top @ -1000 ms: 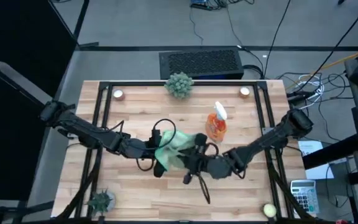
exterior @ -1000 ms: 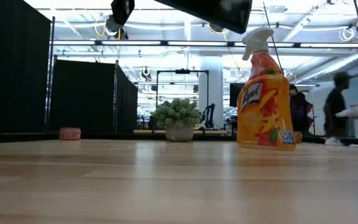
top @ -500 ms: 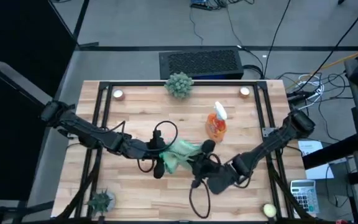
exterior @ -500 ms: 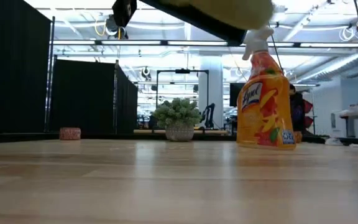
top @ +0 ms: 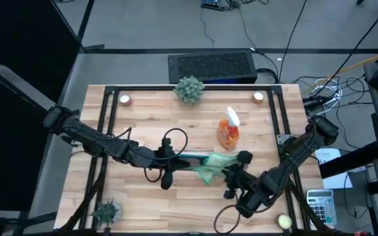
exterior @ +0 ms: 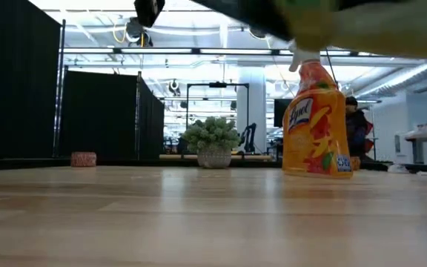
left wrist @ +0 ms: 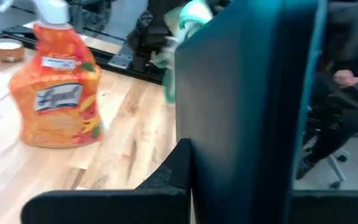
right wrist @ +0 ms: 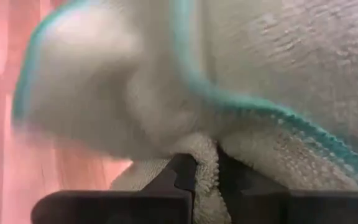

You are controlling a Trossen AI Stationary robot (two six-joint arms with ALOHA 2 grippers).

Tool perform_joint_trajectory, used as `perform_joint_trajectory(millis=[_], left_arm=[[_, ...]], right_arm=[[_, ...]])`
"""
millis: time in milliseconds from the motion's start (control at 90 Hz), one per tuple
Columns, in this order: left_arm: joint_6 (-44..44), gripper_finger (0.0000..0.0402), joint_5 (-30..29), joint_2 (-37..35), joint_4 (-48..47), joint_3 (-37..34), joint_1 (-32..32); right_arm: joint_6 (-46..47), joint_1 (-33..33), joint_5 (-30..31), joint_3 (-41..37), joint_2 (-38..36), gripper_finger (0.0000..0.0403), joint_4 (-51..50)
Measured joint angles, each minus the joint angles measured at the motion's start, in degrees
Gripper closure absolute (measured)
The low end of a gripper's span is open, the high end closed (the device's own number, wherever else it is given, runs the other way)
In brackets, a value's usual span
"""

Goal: Apply microfiber cloth
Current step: Wipe the front of the cellphone with a microfiber cloth

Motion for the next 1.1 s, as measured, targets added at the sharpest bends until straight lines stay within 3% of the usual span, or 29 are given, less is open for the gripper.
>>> perform_joint_trajectory(millis=[78, 167, 378, 678, 889, 1100], left_arm=[[0.01, 0.0392, 0.27, -0.02, 0.18, 0.06, -0.10], [-0.01, 0.0392, -0.67, -0.02, 0.43, 0.06, 0.05], [0.23, 0.0392, -4.34, -0.02, 5.13, 0.06, 0.31], [-0.25, 0.0392, -7.35, -0.02, 7.01, 0.06, 0.49], [-0.18, 0.0392, -8.84, -0.11, 6.49, 0.06, 0.62], [0.26, 0.0392, -6.72, -0.02, 5.17, 0.06, 0.39]], right_arm=[[2.49, 1.27, -3.74, -0.04, -0.68, 0.0399, 1.29], [-0.72, 2.46, -5.41, -0.04, -0.84, 0.0399, 10.97], [-30.66, -0.26, -5.29, 0.09, 3.03, 0.0399, 44.55], [-55.92, -11.63, -4.62, 0.07, 8.88, 0.0399, 68.36], [-60.19, -14.90, -4.42, 0.07, 8.95, 0.0399, 72.05], [-59.51, -12.44, 3.02, 0.15, 8.64, 0.0399, 66.11]])
